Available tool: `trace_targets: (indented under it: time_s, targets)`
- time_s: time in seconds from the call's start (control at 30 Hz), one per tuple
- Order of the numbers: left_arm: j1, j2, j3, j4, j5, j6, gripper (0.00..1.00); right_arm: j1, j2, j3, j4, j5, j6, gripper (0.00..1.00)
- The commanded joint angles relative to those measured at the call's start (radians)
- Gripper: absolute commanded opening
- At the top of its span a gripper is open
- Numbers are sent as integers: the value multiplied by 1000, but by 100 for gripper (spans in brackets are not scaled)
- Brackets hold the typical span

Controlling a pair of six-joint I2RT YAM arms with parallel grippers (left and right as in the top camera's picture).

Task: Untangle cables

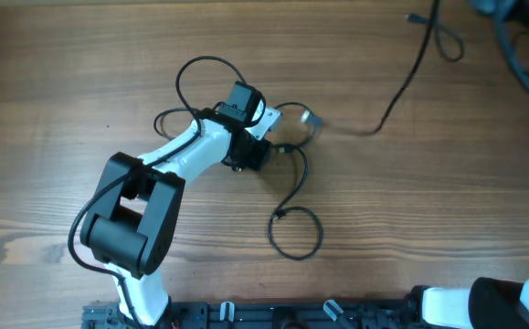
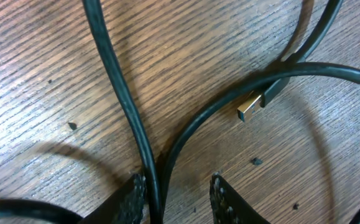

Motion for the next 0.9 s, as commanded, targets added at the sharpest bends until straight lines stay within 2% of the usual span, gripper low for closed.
trace_targets:
  time_s: [0.0, 0.07, 0.17, 0.27, 0.3, 0.33, 0.7, 0.87]
  targets:
    - [1, 61, -23, -8, -21, -10, 37, -100, -9, 14, 99, -109, 179, 4]
    - [1, 61, -23, -8, -21, -10, 38, -169, -8, 14, 176, -100, 225, 4]
    - [1, 61, -23, -4, -21, -11, 40, -260, 2, 14, 169, -10, 198, 4]
    - [1, 61, -23, 8, -21, -16, 42, -295, 48, 14, -23, 214, 24, 4]
    - [1, 61, -23, 14, -21, -37, 44, -295, 104, 14, -97, 376, -60, 4]
    - [1, 61, -23, 14, -21, -37, 44, -297, 134, 14, -110, 436, -82, 4]
    - [1, 61, -23, 11, -21, -84, 46, -474, 338, 115, -38, 537, -96, 4]
    - [1, 61, -23, 11, -21, -92, 47, -547, 349, 131, -72, 727, -186, 5]
